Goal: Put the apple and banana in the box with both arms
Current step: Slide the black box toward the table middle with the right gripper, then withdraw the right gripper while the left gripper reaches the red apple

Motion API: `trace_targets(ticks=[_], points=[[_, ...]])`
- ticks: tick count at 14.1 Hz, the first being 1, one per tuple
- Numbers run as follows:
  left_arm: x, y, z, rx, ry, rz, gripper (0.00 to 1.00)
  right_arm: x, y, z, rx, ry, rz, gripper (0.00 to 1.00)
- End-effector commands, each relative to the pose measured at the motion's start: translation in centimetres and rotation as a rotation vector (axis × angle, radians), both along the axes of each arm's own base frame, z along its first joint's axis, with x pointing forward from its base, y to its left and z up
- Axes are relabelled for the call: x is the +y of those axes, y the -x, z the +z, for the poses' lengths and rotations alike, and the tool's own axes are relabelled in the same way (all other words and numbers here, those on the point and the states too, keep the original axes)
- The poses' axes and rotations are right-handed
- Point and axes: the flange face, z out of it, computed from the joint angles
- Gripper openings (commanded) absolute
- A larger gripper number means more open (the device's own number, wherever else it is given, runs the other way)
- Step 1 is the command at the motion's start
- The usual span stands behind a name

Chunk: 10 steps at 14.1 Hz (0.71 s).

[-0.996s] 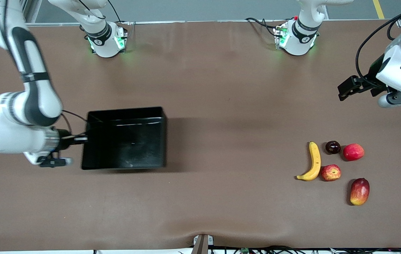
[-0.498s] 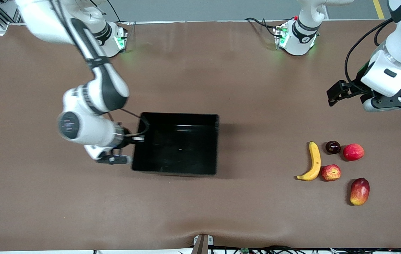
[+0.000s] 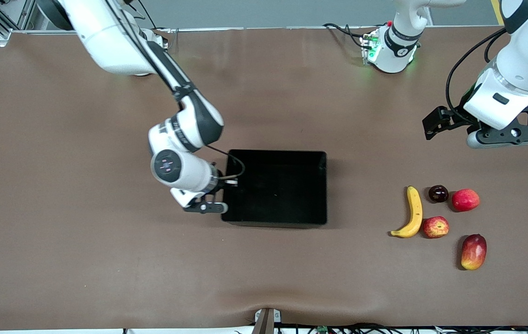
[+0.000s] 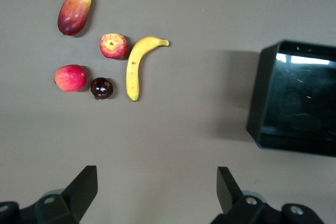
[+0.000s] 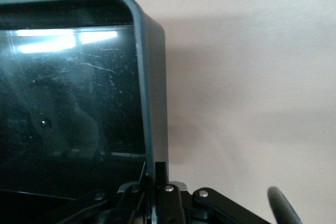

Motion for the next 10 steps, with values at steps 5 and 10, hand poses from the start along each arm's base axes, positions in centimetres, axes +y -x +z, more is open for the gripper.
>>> trace_targets(ticks=[5,10], points=[[0.1,-2.1,-2.7,0.015,-0.011,0.007,1.0,3.0,0.3,-1.4,-0.035,-0.025,-0.026,0.45],[-0.4,-2.3,-2.9,0.004,-0.005,0.001,1.0,1.9,-1.4,3.3,-0.063,-0.004,0.003,1.0]])
